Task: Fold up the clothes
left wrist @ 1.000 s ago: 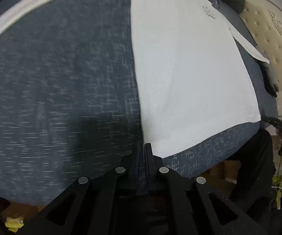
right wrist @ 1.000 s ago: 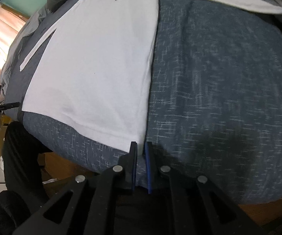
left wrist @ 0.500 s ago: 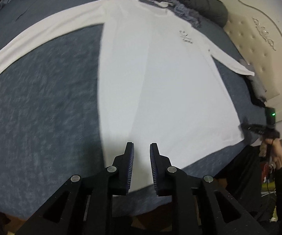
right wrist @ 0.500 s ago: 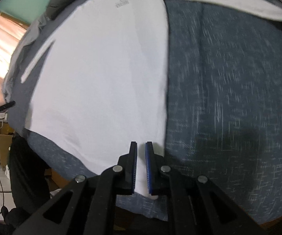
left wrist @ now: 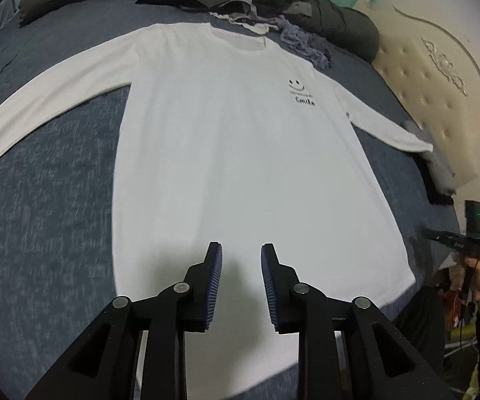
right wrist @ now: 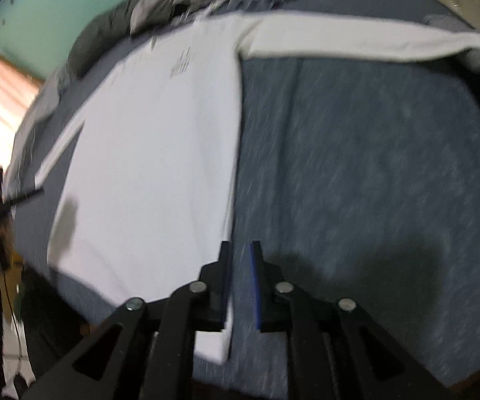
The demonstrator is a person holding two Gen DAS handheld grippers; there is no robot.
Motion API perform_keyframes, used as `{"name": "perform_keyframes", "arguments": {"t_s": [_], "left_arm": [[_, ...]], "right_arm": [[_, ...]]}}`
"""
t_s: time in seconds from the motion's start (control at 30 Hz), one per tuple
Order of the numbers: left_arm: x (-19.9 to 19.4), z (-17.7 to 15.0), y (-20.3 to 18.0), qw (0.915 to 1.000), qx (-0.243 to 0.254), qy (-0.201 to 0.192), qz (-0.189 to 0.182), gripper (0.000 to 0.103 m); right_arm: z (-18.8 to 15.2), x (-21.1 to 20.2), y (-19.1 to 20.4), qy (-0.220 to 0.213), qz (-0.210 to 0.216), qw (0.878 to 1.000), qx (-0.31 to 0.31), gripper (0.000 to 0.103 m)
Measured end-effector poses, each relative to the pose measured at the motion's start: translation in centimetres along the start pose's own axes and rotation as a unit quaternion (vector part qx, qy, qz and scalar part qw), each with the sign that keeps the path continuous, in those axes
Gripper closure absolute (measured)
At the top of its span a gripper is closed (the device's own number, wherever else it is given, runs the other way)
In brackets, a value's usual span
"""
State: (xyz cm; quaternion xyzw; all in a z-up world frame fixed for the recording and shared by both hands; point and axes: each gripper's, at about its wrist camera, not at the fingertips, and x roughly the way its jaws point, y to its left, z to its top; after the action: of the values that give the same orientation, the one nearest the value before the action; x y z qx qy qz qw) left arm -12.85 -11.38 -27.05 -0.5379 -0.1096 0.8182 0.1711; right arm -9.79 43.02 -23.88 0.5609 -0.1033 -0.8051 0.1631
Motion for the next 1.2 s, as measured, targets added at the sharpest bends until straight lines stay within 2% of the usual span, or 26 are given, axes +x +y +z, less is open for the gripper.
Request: {"name": "perform_keyframes", "arguments": {"t_s": [0.07,0.23,0.33,0.53,0.63,0.7,0.9,1.0,1.2], "left_arm": [[0.9,0.8,0.4,0.9999,-0.008,-0.006,-0.001,0.072],[2.8,2.2,1.1,0.9993,-0.027,-0.023,0.008,0.060],[4.2,3.1,1.2,0.9990,-0.030,-0.031,0.014,0.058],[6.6,4.0,0.9,0.9980,-0.017,-0.053,0.030,0.056],[7.6,4.1,1.0,0.9972,-0.025,-0.065,0.028,0.054],[8.2,4.0,1.2,0.9968,-0.032,-0.069,0.022,0.054],[9.8,2.8,1.4,0.9968,-0.038,-0.070,0.014,0.052],[10.3,2.3,1.5,0.9969,-0.036,-0.067,0.022,0.052],[10.3,2.1,1.0,0.9972,-0.031,-0.068,0.013,0.052]], "right_arm": [[1.8,-0.7,-1.1,-0.026,0.002,1.000,0.013,0.072],[5.3,-1.6,-3.3,-0.083,-0.021,0.995,0.047,0.062],[8.4,-2.1,-5.9,-0.108,-0.050,0.991,0.063,0.061],[13.4,-3.8,-10.1,-0.158,-0.076,0.980,0.091,0.060],[15.5,-5.6,-13.0,-0.180,-0.102,0.972,0.115,0.053],[16.5,-6.5,-15.1,-0.187,-0.117,0.966,0.138,0.049],[19.2,-7.7,-20.2,-0.172,-0.179,0.952,0.180,0.049],[19.7,-7.9,-21.9,-0.174,-0.179,0.948,0.196,0.049],[20.1,-7.6,-24.8,-0.161,-0.182,0.944,0.221,0.048]]}}
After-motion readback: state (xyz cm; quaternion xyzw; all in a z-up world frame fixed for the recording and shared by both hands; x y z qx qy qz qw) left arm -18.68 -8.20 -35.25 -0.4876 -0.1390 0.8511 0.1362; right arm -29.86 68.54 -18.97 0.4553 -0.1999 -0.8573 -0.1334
